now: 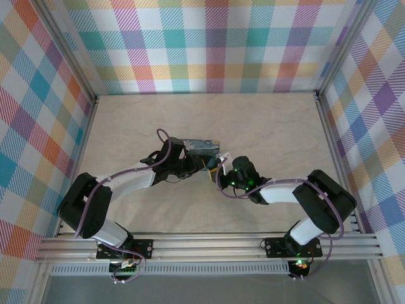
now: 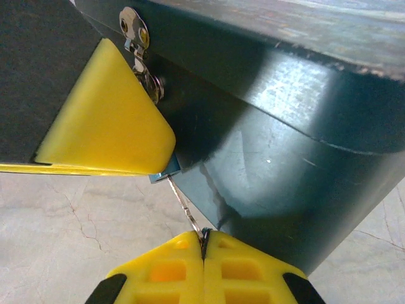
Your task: Unlock the padlock with the key
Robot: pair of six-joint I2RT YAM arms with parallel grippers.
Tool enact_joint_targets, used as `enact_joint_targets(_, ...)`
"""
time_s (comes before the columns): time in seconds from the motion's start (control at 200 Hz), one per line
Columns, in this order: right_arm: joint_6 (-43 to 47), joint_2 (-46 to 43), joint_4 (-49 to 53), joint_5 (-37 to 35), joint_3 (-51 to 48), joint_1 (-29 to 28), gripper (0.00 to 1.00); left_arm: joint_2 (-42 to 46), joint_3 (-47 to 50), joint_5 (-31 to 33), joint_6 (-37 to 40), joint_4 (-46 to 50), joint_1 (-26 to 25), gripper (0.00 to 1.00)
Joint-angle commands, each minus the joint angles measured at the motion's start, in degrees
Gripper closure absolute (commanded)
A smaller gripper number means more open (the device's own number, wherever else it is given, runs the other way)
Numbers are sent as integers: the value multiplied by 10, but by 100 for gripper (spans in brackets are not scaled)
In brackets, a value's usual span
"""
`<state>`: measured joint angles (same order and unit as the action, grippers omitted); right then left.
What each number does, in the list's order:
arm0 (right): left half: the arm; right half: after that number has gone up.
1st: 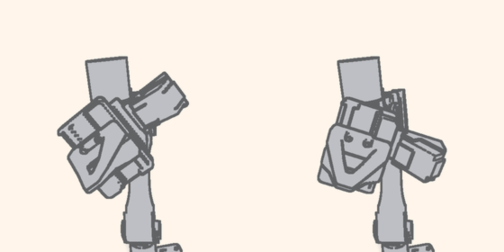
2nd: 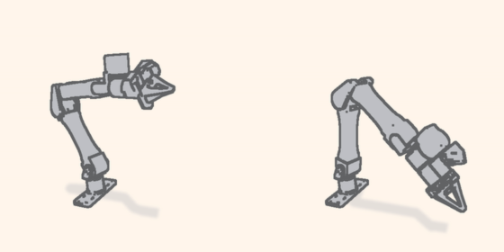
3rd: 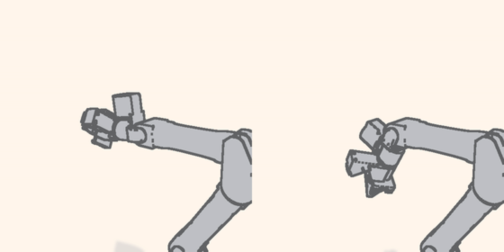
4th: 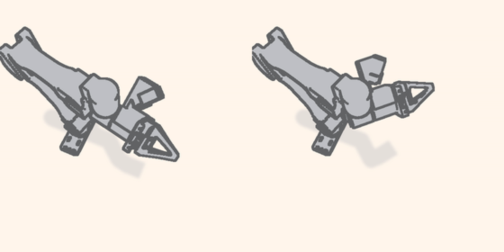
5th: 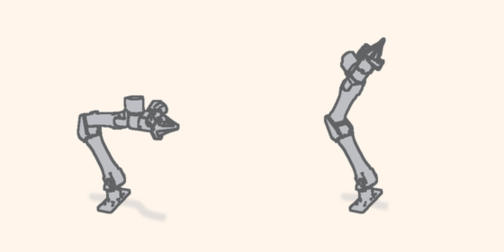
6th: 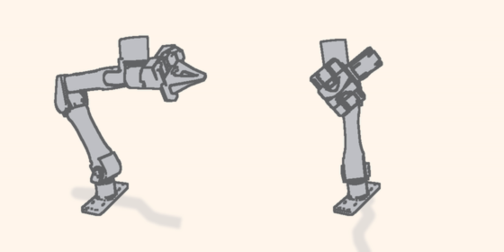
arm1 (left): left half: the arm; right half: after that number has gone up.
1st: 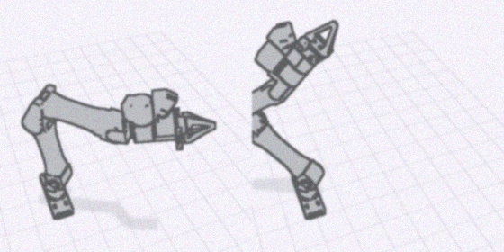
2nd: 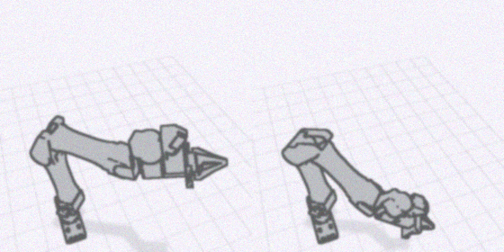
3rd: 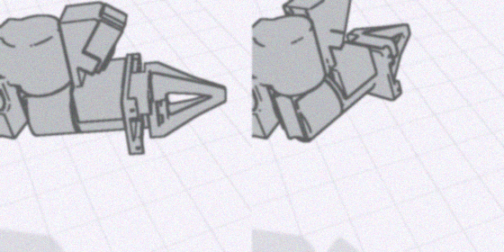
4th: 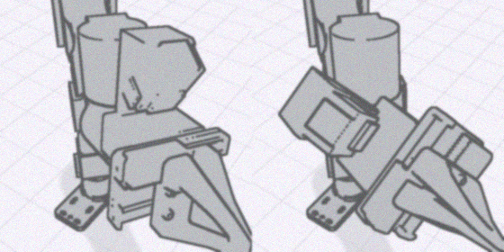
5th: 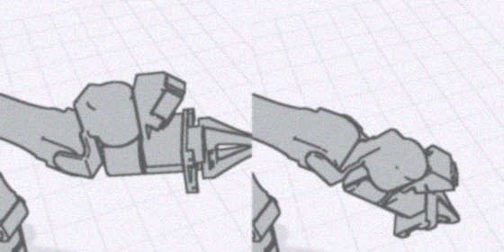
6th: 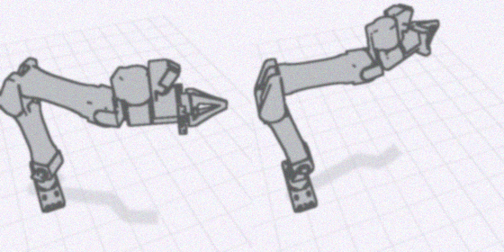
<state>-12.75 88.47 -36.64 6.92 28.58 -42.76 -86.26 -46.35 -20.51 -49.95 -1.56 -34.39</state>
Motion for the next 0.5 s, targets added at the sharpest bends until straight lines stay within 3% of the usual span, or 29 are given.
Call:
enact_joint_targets(0.0,7,5,-31,12,11,-3,99,20,-7,-8,-1,-11,5,77)
enact_joint_targets(0.495,5,28,-64,9,20,-3,99,20,-6,-13,-7,-15,5,77)
